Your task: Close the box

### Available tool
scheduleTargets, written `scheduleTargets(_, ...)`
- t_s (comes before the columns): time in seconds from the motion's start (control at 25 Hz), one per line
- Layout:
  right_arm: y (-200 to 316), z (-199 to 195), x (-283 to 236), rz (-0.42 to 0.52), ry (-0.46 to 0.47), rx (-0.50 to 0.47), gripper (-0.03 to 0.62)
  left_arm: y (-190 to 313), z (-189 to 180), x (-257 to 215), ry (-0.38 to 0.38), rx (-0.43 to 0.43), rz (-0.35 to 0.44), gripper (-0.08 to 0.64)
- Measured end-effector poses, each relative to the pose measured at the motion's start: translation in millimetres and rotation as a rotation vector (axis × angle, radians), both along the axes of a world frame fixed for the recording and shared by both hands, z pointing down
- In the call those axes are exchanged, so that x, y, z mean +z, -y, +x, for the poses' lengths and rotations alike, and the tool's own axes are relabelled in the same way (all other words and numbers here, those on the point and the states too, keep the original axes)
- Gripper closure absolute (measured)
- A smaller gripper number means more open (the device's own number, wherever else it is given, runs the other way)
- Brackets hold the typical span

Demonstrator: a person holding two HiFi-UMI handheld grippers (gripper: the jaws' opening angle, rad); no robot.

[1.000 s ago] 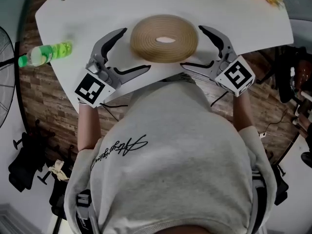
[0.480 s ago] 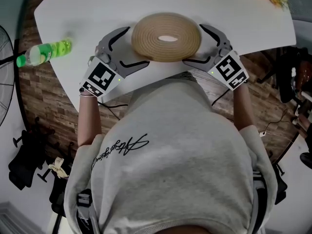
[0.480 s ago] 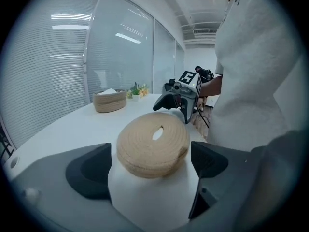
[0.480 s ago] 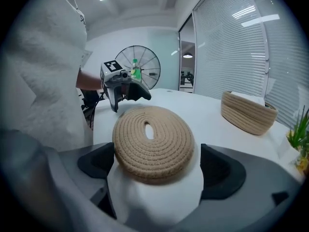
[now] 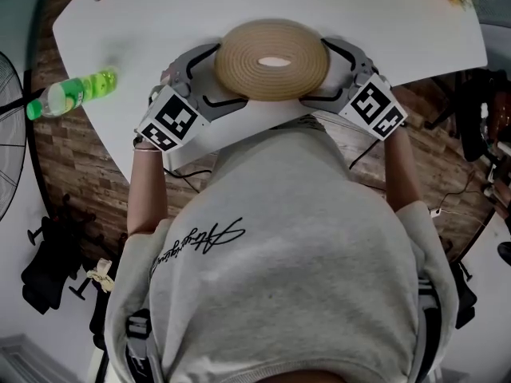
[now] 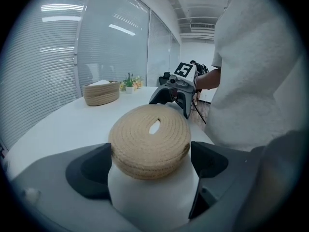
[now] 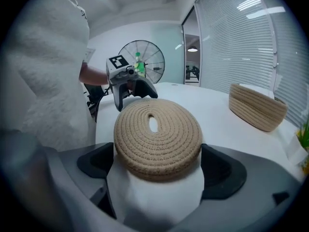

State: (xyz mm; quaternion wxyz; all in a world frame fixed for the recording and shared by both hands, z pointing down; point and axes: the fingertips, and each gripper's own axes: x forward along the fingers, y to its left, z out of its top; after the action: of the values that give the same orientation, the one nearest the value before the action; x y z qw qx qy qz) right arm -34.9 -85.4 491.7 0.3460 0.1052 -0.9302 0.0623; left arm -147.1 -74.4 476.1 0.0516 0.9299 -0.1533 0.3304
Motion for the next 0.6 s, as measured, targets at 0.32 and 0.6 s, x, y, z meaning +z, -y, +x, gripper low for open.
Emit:
scheduleTargets(0.32,2.4,-0.6,3.7,0.002,-0.029,0.002,0.035,4.5,-0.4,3.7,0.007,-0.007,-0.026,0.06)
scheduleTargets(0.6,3.7,-0.1,7.1,0.004,-0.055,0.01,0.017,6.1,3.0,12.2,0.042,-0.018,-0.059,0.032)
